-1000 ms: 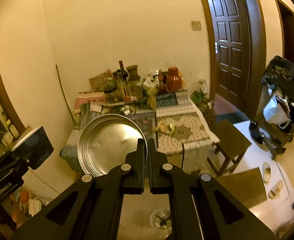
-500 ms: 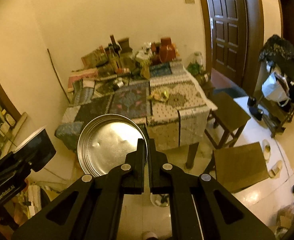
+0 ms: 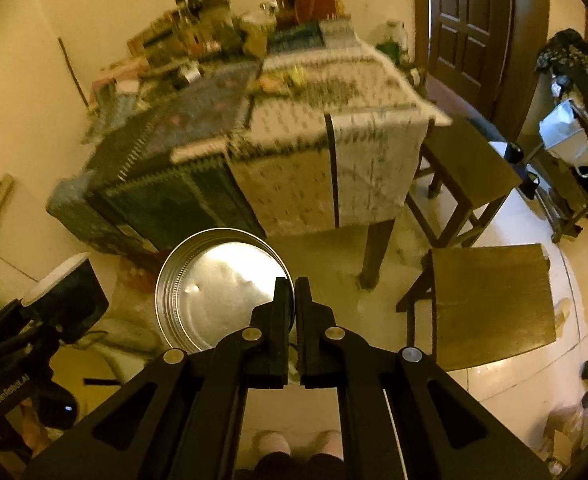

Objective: Collect trash
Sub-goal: 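Lower the Lucky cup and tin lid over the white bin and release both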

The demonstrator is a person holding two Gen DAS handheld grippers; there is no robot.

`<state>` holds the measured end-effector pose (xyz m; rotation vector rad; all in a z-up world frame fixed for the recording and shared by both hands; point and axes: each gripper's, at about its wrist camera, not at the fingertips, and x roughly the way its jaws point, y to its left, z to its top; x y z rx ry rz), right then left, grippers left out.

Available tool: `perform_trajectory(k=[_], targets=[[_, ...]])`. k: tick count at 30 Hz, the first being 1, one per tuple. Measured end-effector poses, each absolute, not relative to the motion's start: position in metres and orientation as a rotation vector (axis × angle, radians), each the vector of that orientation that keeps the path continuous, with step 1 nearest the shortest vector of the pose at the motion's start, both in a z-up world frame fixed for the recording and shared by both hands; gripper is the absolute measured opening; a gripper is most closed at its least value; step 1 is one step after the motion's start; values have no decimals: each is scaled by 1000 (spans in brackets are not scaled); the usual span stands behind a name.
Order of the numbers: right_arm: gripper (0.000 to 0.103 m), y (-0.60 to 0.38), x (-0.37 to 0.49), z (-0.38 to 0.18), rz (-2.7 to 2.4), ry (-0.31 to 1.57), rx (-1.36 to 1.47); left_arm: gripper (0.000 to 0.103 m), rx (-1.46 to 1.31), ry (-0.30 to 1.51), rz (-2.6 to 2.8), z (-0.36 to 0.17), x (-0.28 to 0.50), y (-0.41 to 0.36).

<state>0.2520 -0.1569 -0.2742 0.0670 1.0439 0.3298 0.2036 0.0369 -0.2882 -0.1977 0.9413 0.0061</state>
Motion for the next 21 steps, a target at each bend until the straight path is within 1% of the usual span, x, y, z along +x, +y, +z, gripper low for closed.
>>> perform_trajectory(k=[6,11,15,17,19,20,21], targets=[[3,-152,272,-354,347,1118,45,62,-213,1015,38,-381,223,39],[3,-139,278,-426,368,1197,32,62,-226,1058,62,-442,227,48],[4,-126,274,-472,431,1238,42,62,-215,1106,82,-487,228,53],[9,-119,272,-491,481,1270,50,62,-226,1136,83,-506,228,55],[37,-112,271,-513,490,1326,31,62,-236,1169,78,-526,228,55],[40,-112,270,-521,476,1335,17,62,-239,1181,75,-533,228,54],[41,-113,269,-526,464,1331,9,62,-244,1198,69,-541,229,52]])
